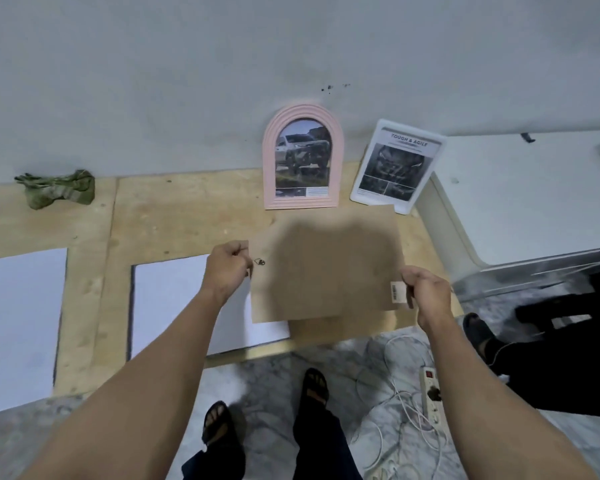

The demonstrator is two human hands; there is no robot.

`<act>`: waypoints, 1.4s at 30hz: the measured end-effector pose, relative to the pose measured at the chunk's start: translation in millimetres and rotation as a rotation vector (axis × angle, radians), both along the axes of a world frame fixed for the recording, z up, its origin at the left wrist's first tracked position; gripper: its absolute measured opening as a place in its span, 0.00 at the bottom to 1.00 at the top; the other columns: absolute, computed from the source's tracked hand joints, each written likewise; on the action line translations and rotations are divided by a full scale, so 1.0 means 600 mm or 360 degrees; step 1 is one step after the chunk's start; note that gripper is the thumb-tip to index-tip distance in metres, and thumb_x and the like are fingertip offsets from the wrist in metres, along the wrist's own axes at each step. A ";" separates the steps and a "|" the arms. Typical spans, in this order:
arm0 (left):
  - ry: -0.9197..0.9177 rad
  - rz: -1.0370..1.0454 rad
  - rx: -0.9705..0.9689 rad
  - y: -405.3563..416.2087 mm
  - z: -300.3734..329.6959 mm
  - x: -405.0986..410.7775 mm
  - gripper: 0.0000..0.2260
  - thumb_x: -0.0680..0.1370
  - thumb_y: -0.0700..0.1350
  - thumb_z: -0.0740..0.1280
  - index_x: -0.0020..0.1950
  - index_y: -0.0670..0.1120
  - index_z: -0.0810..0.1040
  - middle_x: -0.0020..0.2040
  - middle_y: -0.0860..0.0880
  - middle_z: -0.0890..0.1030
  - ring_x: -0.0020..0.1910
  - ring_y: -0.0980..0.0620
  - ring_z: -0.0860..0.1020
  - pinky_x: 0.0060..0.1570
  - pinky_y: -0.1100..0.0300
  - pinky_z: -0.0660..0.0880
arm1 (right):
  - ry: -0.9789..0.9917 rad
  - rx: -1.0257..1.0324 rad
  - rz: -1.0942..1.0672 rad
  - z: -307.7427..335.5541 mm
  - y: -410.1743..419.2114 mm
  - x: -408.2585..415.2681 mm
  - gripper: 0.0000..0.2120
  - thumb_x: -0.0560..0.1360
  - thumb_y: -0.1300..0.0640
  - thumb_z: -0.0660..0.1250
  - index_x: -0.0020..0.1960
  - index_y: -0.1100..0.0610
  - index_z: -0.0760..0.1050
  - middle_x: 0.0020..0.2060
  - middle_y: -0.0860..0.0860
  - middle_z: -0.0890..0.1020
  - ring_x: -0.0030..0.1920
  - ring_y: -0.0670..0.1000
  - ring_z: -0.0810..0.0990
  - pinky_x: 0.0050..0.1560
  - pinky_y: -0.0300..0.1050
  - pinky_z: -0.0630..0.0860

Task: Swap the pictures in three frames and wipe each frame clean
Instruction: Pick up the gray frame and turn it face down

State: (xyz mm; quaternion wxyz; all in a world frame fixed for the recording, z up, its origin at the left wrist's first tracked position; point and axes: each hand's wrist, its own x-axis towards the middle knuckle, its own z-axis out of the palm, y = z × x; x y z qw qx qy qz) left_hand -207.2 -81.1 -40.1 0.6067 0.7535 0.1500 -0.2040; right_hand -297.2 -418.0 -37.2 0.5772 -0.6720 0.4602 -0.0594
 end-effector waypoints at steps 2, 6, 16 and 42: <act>0.0044 -0.0003 0.0062 -0.043 -0.028 -0.007 0.16 0.72 0.34 0.65 0.46 0.54 0.84 0.33 0.54 0.80 0.42 0.44 0.82 0.52 0.49 0.81 | 0.0087 -0.0067 0.0042 -0.014 -0.044 -0.005 0.07 0.72 0.66 0.67 0.46 0.62 0.83 0.34 0.56 0.80 0.34 0.53 0.74 0.29 0.39 0.70; 0.0095 0.0004 0.0234 -0.117 -0.065 -0.027 0.17 0.71 0.33 0.63 0.50 0.51 0.84 0.32 0.52 0.79 0.38 0.44 0.80 0.48 0.49 0.81 | 0.0316 -0.0281 0.0123 -0.060 -0.113 -0.008 0.06 0.72 0.62 0.69 0.46 0.60 0.84 0.36 0.58 0.82 0.34 0.57 0.79 0.28 0.44 0.74; 0.0005 -0.0099 0.0690 -0.188 -0.097 -0.046 0.09 0.79 0.40 0.65 0.57 0.42 0.82 0.52 0.43 0.85 0.55 0.41 0.80 0.54 0.57 0.73 | 0.0526 -0.0635 0.0283 -0.104 -0.139 0.011 0.10 0.74 0.60 0.67 0.52 0.61 0.83 0.50 0.58 0.83 0.51 0.59 0.80 0.48 0.44 0.73; 0.0112 -0.0570 0.1754 0.291 -0.092 -0.028 0.34 0.74 0.54 0.72 0.74 0.43 0.64 0.66 0.42 0.69 0.67 0.40 0.67 0.64 0.46 0.66 | 0.0407 -0.0929 0.1486 -0.112 0.378 0.009 0.41 0.72 0.38 0.68 0.76 0.53 0.55 0.74 0.51 0.62 0.73 0.55 0.60 0.71 0.54 0.61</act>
